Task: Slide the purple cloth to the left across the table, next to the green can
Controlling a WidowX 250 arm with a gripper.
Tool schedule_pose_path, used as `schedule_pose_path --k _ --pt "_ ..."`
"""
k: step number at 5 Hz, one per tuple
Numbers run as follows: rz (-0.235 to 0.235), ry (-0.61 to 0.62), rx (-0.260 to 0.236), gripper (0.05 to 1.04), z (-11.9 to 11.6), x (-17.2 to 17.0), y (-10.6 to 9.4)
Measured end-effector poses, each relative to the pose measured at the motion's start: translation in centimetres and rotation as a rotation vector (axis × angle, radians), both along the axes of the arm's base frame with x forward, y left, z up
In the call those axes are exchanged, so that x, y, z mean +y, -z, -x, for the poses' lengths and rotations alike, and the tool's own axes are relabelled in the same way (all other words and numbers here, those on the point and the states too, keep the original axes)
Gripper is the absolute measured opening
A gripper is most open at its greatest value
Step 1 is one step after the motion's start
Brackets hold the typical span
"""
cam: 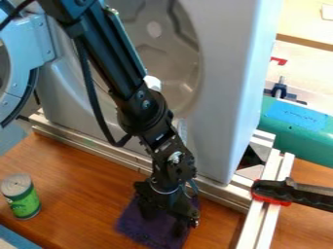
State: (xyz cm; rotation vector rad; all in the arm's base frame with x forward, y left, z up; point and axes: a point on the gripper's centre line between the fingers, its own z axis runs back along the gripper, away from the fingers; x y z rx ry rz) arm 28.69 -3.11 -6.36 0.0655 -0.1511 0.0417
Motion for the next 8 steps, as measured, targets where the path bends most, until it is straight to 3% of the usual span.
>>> schedule_pose_path --k 1,2,3,4,5,6,8 --pt "0.003 0.031 0.004 1.0 -0.6 -0.1 0.2" --pt "-0.068 0.077 0.064 1.0 -0.6 1.3 0.3" --pt "-0.122 0.06 0.161 1.0 0.4 4.2 0.7" --pt "-0.142 -0.014 0.249 1.0 1.4 7.3 0.9" --pt "-0.151 -0.023 0.302 1.001 1.7 8.7 1.0" --pt "-0.149 -0.044 0.33 1.001 2.2 9.9 1.0" --pt "-0.212 -0.059 0.392 1.001 3.3 12.6 0.7"
